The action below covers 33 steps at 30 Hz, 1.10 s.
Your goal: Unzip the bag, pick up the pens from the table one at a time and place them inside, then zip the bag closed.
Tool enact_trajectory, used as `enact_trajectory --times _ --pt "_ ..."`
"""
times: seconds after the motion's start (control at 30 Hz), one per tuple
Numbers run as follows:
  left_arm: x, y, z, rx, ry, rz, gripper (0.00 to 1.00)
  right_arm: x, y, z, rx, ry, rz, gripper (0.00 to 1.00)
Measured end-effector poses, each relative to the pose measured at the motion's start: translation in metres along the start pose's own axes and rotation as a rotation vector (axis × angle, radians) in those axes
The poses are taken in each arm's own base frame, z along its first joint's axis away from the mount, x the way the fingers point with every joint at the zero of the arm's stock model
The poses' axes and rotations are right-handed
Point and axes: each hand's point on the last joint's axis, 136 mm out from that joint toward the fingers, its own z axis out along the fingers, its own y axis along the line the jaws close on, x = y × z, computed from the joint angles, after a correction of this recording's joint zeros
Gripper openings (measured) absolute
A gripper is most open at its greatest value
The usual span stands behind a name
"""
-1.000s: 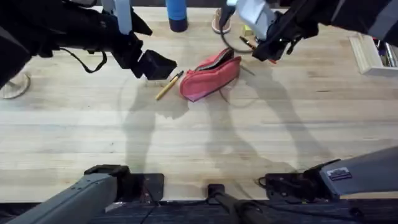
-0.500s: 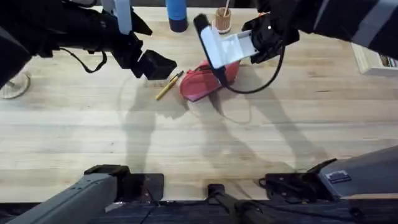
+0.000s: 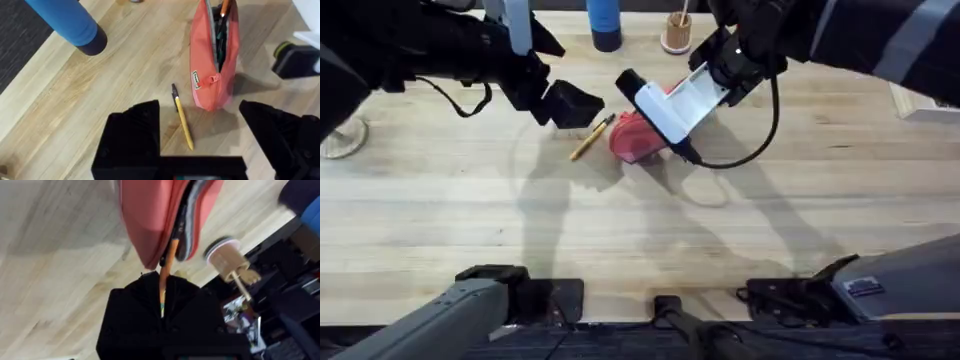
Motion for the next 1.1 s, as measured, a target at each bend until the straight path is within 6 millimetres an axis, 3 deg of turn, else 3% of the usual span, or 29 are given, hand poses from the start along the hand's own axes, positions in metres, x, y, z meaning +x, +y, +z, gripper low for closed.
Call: enact_trajectory --times 0.33,0.7,1.1 --pt "0.001 0.0 0.0 0.002 0.002 -0.004 0.993 -0.042 -0.012 -0.005 0.053 -0.197 0.024 0.031" --pt "0.005 -0.004 0.0 0.017 0.018 -0.017 0.993 -0.063 -0.006 0.019 -0.002 -0.258 0.026 0.032" --pt "0.005 -0.004 0.0 0.017 0.018 -0.017 0.993 -0.078 -0.01 0.026 -0.005 -0.303 0.046 0.032"
